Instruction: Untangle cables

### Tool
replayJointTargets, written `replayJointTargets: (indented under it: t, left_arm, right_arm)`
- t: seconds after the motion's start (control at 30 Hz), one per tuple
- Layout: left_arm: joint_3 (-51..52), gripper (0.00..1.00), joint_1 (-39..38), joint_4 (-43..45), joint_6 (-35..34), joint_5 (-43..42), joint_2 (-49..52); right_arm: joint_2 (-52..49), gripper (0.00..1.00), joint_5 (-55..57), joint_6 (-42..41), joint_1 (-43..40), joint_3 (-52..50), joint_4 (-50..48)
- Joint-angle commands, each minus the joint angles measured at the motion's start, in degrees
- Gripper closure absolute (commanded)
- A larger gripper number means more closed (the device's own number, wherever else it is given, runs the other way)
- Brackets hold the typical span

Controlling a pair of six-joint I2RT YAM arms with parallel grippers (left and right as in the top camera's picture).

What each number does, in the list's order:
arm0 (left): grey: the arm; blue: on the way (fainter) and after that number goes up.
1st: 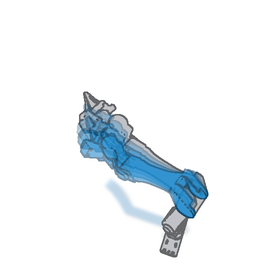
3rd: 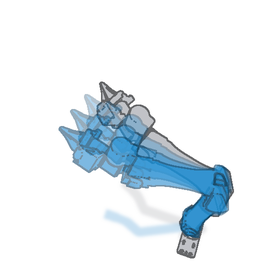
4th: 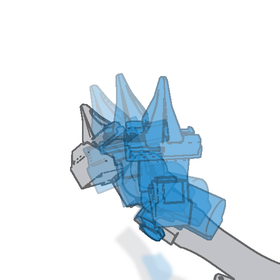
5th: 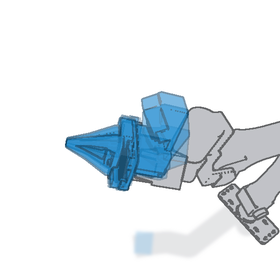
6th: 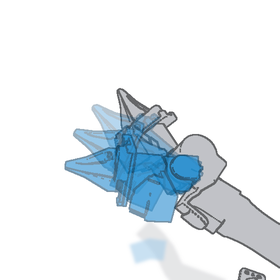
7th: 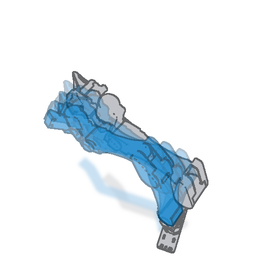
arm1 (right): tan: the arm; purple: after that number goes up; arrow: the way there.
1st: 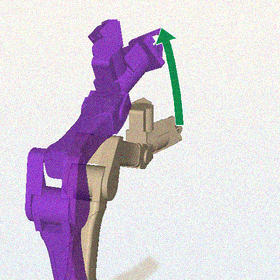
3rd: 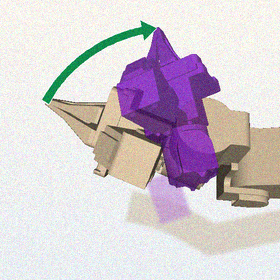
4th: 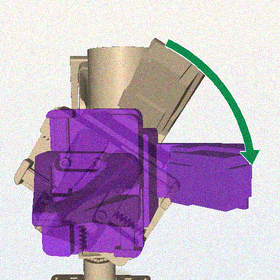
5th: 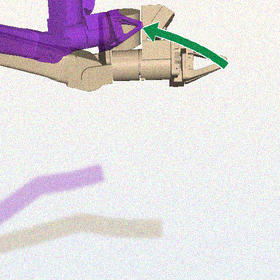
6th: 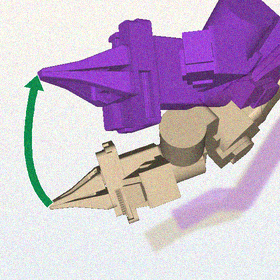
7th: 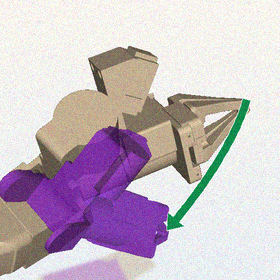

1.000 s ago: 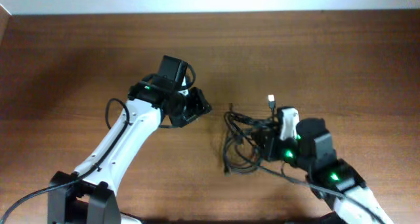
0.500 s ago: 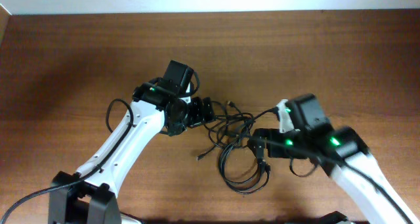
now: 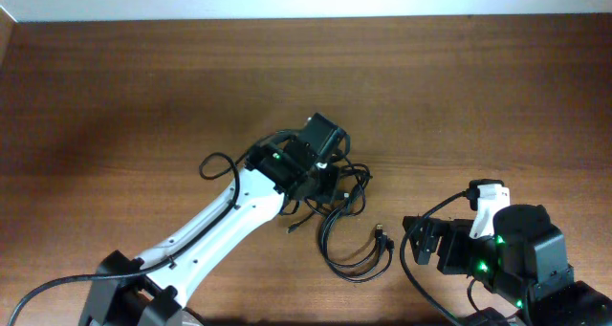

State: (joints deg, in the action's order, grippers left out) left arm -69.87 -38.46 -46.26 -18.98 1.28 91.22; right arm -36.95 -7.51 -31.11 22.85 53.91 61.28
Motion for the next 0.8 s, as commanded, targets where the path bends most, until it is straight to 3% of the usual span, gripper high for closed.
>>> replayJointTargets:
  t: [0.0, 0.03, 0.1, 0.27, 0.47, 0.5, 0.57, 0.63, 0.7, 0.77]
  left_arm:
    - [-0.13, 0.33, -0.17, -0.07, 3.37, 2.62, -0.81]
    - [0.24, 0.38, -0.17, -0.04, 2.97, 0.04, -0.59]
    - [0.74, 0.38, -0.85, -0.04, 2.54, -4.48, 0.42]
    - [2.25, 0.27, -2.49, 3.65, 2.36, -4.46, 6.73]
    - [2.27, 0.29, -2.54, 6.34, 2.34, -4.09, 8.96]
    - [2.29, 0.32, -2.54, 7.91, 2.36, -4.04, 9.07]
    - [2.34, 0.48, -2.54, 11.47, 2.36, -3.82, 9.84]
    - [2.34, 0.69, -2.6, 15.13, 2.36, -3.87, 13.35]
    - [2.34, 0.98, -2.75, 16.28, 2.32, -4.09, 16.24]
    - [1.66, 1.0, -2.73, 14.38, 2.36, -4.09, 15.76]
  right_arm:
    - [0.22, 0.02, 0.68, -0.04, -0.09, 0.39, -0.13]
    - [0.22, 0.01, 0.68, -0.07, -0.09, 0.39, -0.13]
    - [0.22, 0.02, 0.68, -0.07, -0.09, 0.39, -0.13]
    - [0.22, 0.01, 0.46, -0.04, -0.04, 0.39, 0.13]
    - [0.22, 0.02, 0.48, -0.04, -0.04, 0.37, 0.81]
    - [0.22, 0.02, 0.48, -0.04, -0.04, 0.37, 0.92]
    - [0.22, 0.02, 0.46, -0.04, -0.04, 0.37, 0.98]
    - [0.22, 0.01, 0.48, -0.04, -0.04, 0.37, 1.97]
    - [0.22, 0.02, 0.48, -0.04, -0.04, 0.37, 2.49]
    - [0.22, 0.01, 0.46, -0.04, -0.04, 0.37, 2.47]
